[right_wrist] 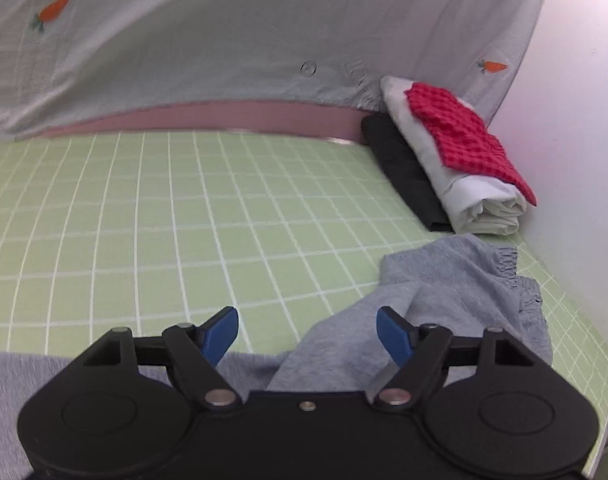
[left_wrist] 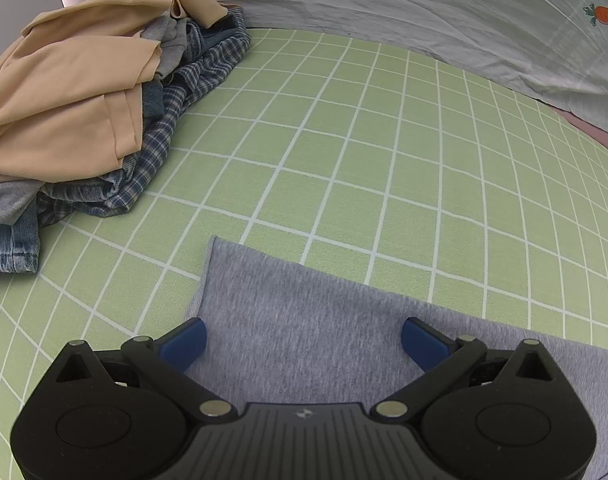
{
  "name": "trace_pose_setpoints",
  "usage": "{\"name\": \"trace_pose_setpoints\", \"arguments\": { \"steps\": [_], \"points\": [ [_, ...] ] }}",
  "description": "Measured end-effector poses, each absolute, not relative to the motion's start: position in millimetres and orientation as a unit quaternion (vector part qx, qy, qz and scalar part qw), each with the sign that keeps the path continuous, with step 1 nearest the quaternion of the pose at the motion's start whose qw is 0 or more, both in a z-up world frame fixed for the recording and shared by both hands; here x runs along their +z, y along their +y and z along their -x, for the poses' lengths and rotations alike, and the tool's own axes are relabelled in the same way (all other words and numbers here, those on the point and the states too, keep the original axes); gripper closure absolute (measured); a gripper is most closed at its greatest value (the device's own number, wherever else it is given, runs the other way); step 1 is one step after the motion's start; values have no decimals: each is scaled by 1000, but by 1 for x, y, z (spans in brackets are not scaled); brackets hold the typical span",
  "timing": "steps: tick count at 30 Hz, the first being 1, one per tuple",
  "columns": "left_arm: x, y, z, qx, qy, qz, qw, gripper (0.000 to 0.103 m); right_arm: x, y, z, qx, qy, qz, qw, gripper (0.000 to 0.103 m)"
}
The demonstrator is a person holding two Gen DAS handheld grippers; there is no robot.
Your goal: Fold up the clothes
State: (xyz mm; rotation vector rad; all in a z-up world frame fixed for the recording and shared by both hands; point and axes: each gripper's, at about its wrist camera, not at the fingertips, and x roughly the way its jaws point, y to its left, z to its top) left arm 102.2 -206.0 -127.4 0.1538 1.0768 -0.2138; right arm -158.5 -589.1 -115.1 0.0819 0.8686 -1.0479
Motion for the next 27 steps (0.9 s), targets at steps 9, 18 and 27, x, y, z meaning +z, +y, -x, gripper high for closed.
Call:
{"name": "trace_pose_setpoints", "arguments": {
  "steps": [9,18,27],
  "points": [
    [-125,-202,-103,-99,513,-69,850,0,-143,-604,158,-505,448,-44,736,27],
    [-101,-155,-95,-81,511,-2,856,8,-107,-605,180,-510,375,-113,766,23],
    [-103,-146,-60,-143,523,24,840,51,-118,-563,227,-497,379,-188,758,24]
  ]
}}
